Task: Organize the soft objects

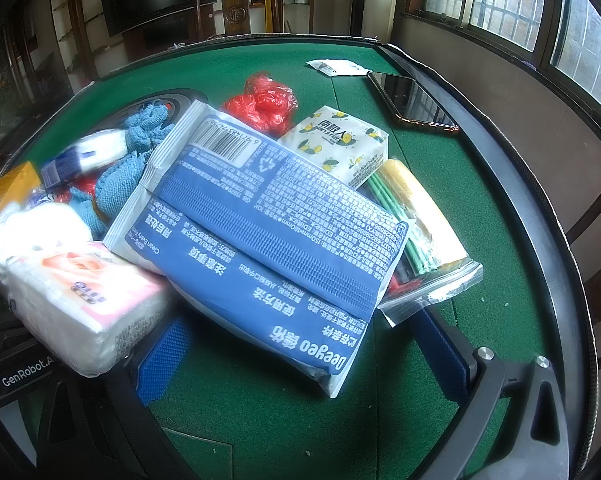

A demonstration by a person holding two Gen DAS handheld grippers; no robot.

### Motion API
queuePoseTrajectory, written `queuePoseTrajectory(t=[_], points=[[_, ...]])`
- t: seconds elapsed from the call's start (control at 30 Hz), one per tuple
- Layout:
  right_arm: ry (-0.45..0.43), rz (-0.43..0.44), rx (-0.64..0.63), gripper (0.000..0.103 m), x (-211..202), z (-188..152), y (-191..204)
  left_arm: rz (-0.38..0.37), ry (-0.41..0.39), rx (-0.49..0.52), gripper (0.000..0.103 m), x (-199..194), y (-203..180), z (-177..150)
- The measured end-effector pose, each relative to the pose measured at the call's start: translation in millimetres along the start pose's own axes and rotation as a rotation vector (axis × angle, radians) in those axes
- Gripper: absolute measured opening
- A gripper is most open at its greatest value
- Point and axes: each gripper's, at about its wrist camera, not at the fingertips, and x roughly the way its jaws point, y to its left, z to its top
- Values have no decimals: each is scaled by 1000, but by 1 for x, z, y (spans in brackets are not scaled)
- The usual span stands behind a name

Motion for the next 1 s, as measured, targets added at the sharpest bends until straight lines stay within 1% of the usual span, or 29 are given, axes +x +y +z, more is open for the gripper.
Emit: queuePoseTrajectory(t=[0.23, 0.33, 0.4, 0.5, 0.57, 1.0], points=[[0, -4, 7, 102, 0, 0, 0, -2, 1, 2, 103, 0, 0, 0], [0, -4, 10, 102, 2, -1, -1, -17, 32, 16, 103, -2, 4, -2], [0, -4, 10, 102, 1, 0, 0, -12, 50, 9, 103, -1, 6, 3], [0, -3, 11, 102, 0, 1, 0, 0, 30, -7, 103, -2, 5, -2], [-1, -3, 10, 102, 1, 2, -2, 2, 22, -9, 103, 0, 14, -1], [0, -4, 11, 102, 1, 3, -2, 12, 18, -17, 103, 0, 12, 0]])
